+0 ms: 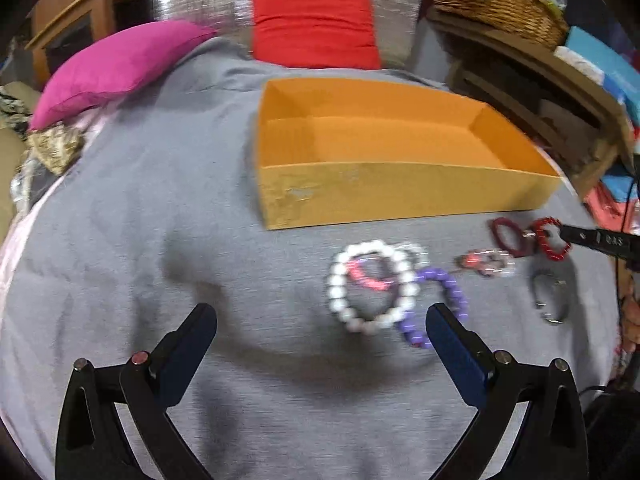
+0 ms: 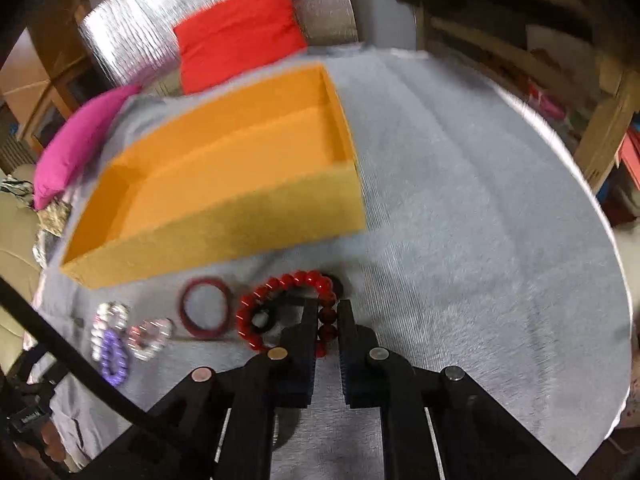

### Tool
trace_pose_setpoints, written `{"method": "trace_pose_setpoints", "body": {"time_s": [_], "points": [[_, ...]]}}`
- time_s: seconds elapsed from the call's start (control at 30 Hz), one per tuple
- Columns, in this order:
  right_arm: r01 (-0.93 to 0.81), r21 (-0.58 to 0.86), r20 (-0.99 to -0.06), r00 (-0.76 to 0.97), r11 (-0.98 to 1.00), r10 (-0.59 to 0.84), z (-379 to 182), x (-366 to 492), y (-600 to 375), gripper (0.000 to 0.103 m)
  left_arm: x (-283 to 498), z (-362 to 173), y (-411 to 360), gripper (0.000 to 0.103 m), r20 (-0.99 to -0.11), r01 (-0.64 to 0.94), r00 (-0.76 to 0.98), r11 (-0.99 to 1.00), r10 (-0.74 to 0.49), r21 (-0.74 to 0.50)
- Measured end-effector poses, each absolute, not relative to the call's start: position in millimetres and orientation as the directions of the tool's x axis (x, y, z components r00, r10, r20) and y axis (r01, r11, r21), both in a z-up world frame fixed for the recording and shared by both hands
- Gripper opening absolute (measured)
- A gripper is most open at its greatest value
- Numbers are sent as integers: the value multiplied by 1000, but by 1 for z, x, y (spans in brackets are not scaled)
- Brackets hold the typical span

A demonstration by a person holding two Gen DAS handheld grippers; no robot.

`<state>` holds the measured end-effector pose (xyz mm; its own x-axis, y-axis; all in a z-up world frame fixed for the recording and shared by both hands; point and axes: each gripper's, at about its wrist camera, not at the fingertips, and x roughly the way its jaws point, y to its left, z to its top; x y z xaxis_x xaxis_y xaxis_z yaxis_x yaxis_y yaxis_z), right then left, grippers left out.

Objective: Organize jewelry
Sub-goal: 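Grasp the white pearl bracelet with the left gripper while the right gripper grasps the red bead bracelet, then carry both bracelets over the orange box and open both grippers to drop them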

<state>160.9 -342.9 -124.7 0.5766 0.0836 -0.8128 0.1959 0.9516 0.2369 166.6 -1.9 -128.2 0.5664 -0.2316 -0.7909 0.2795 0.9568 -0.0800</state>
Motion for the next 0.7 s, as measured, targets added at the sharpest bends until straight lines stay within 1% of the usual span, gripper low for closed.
{"method": "trace_pose_setpoints", "body": {"time_s": [0.1, 0.13, 0.17, 0.2, 0.23, 0.27, 0.33, 0.4, 0.47, 0.5, 0.57, 0.6, 0.63, 0.67, 0.7], "points": [[161, 308, -738, 663, 938, 128, -106, 153, -342, 10, 163, -130, -16, 101, -797, 327, 538, 939, -277, -106], [145, 327, -719, 680, 934, 146, -103, 151, -343, 10, 164, -133, -20, 95, -802, 336, 528, 936, -281, -107], [133, 342, -705, 691, 930, 160, -99, 150, -343, 10, 166, -136, -25, 86, -811, 345, 513, 933, -282, -105], [123, 360, -687, 705, 925, 174, -96, 147, -344, 10, 168, -140, -29, 81, -819, 352, 498, 930, -284, -108], [116, 376, -673, 716, 919, 184, -95, 144, -345, 10, 170, -141, -31, 73, -825, 354, 487, 928, -287, -114], [108, 397, -656, 728, 911, 199, -92, 142, -345, 10, 171, -144, -34, 69, -830, 356, 474, 926, -295, -126], [89, 430, -622, 750, 899, 223, -88, 135, -346, 10, 178, -148, -37, 66, -836, 357, 457, 923, -305, -142], [70, 429, -609, 759, 901, 231, -81, 135, -338, 10, 183, -149, -40, 63, -834, 361, 461, 923, -303, -136], [55, 434, -595, 767, 899, 241, -77, 135, -330, 10, 184, -148, -42, 52, -831, 374, 463, 918, -308, -132], [42, 440, -587, 769, 897, 252, -75, 135, -328, 10, 186, -149, -42, 49, -834, 378, 452, 915, -316, -142], [25, 442, -576, 774, 896, 263, -73, 135, -326, 10, 192, -152, -43, 37, -839, 381, 438, 912, -322, -151], [19, 442, -571, 777, 897, 265, -72, 134, -325, 10, 195, -153, -44, 34, -840, 385, 438, 911, -322, -148], [12, 444, -563, 782, 896, 268, -70, 134, -323, 10, 195, -154, -43, 27, -838, 391, 437, 908, -326, -149], [10, 445, -560, 783, 895, 270, -70, 134, -321, 10, 194, -152, -41, 21, -835, 402, 434, 902, -339, -157], [6, 448, -557, 784, 894, 273, -70, 134, -319, 10, 194, -152, -39, 20, -829, 410, 435, 897, -351, -165]]}}
